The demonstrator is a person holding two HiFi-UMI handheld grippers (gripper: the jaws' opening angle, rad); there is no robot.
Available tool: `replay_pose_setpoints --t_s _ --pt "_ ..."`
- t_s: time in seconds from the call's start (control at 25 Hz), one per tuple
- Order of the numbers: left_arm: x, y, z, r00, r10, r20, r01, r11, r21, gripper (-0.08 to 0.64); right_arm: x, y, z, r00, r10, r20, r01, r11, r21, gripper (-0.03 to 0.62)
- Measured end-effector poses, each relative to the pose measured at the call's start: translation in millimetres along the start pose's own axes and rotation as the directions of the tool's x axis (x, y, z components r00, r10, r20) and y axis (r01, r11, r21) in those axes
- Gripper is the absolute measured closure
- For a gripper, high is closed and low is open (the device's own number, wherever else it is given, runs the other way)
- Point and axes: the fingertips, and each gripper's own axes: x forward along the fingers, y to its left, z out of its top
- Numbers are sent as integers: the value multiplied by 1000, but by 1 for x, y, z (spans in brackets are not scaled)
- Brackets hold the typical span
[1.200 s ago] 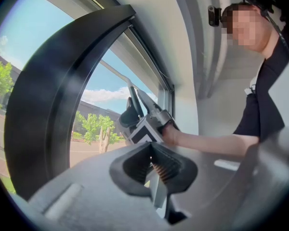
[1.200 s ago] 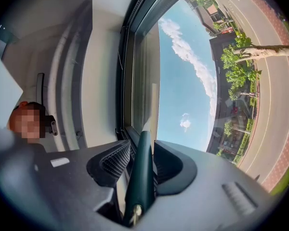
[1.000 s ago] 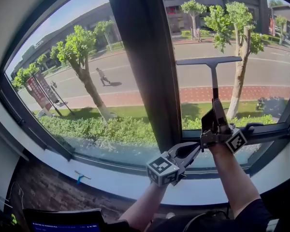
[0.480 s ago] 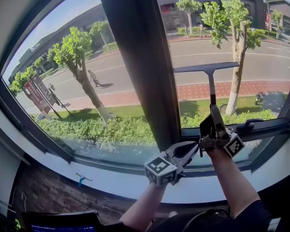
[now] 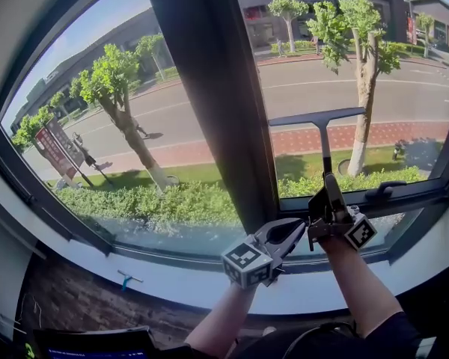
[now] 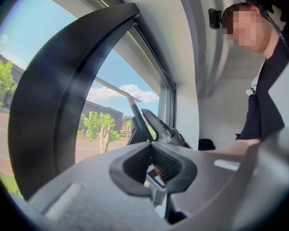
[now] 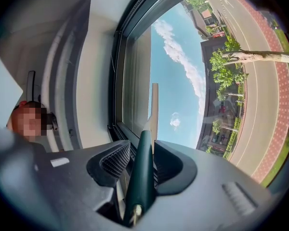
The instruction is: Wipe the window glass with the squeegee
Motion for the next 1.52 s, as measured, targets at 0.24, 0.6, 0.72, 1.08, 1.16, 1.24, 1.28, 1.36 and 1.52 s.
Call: replay_pose_setpoints --t_s 0.24,0.6,0.72,1.08,1.16,1.24,1.28,1.36,1.52 --pt "0 -7 2 1000 -19 -10 19 1000 -3 557 -7 136 2 544 822 170 -838 521 164 433" --pt "-5 -5 1 1000 -3 -25 3 1000 -5 557 0 112 -13 542 820 184 -836 501 225 436" --pt "-5 -12 9 999 -12 -35 11 1000 -26 558 -9 131 -12 563 798 215 -812 485 324 436" --pt "-9 -7 5 999 4 -38 -5 1000 -21 558 -3 103 -23 595 783 183 -793 533 297 434" --pt "-8 -8 5 999 -4 -37 3 1000 -20 557 -9 115 -25 607 768 205 -773 511 375 434" --pt "-8 -9 4 999 -6 -36 5 1000 -18 557 -8 106 -28 610 767 200 -772 519 367 436" --pt "-9 -7 2 999 -2 -35 1 1000 -16 557 -8 99 -30 613 766 193 -772 527 356 434" --pt "-11 -8 0 999 1 -40 -2 1000 -15 557 -13 103 -32 624 756 201 -757 519 397 436" --pt "-10 -9 0 999 -7 -53 6 1000 -21 557 -12 101 -36 633 746 207 -746 516 421 434"
